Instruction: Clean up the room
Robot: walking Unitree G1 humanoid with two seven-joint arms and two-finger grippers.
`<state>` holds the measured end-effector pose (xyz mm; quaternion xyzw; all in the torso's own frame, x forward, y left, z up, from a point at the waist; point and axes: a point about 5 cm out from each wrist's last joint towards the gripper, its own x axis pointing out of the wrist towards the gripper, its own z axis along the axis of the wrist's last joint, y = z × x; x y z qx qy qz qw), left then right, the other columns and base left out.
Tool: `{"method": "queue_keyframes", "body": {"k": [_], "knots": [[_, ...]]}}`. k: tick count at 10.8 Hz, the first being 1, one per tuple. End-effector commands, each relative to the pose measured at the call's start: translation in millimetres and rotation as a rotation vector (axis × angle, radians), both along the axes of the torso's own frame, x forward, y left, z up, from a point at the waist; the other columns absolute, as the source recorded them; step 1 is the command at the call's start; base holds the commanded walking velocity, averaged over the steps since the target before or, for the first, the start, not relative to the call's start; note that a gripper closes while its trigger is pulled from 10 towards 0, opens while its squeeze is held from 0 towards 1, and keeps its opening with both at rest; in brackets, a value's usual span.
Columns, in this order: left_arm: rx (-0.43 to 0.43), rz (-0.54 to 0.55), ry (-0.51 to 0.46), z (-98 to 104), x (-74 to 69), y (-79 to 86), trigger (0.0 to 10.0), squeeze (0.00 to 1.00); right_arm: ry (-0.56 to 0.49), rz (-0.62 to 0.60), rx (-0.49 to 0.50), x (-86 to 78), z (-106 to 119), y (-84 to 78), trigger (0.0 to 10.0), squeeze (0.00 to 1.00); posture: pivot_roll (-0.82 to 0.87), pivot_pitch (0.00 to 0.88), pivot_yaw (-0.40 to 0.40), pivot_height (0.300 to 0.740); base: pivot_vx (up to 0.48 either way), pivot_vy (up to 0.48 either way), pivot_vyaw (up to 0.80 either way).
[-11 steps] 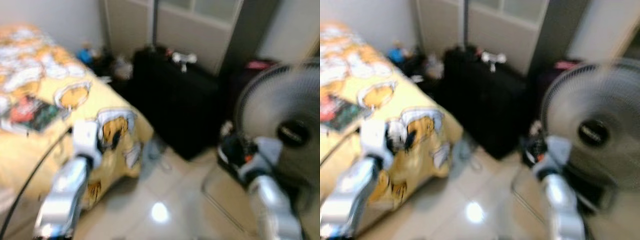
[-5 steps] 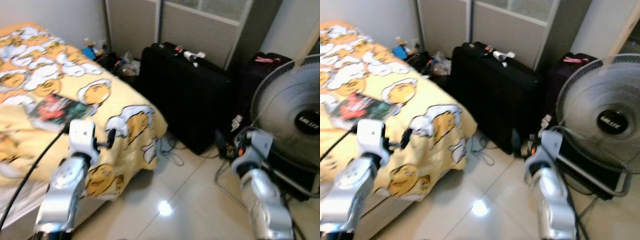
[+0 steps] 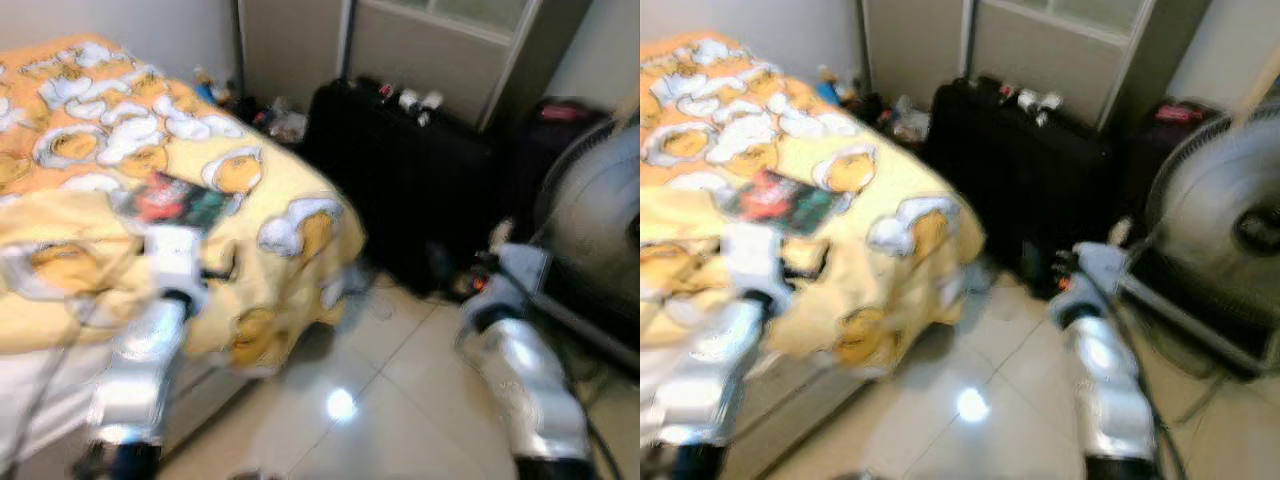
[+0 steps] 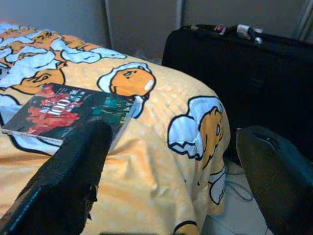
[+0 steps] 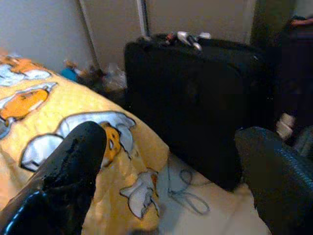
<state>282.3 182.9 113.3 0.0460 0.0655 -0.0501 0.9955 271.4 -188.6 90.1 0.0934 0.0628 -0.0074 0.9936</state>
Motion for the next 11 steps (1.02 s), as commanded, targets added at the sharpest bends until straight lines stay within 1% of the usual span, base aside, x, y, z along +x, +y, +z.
{"method": "queue_keyframes", "body": {"k": [1,5,8,11], "knots": [[0.016,0.013,-0.034,9,4.5,4.7,10.0,0.0,-0.018,0.006,-0.001,2.4,3,4.7,10.0,0.0,-0.04,0.0,-0.036,0.74,0.0,0.379,0.0],[0.037,0.009,-0.044,9,5.6,6.9,10.0,0.0,-0.016,0.021,-0.002,3.5,2,9.8,10.0,0.0,-0.04,0.0,-0.035,0.74,0.0,0.373,0.0],[0.034,0.001,-0.041,7,6.1,6.2,10.0,0.0,-0.007,0.037,0.012,3.3,0,14.7,10.0,0.0,-0.05,0.0,-0.033,0.74,0.0,0.368,0.0],[0.043,-0.002,-0.043,6,6.1,6.9,10.0,0.0,-0.003,0.047,0.008,2.1,-1,16.1,10.0,0.0,-0.05,0.0,-0.036,0.74,0.0,0.369,0.0]]}}
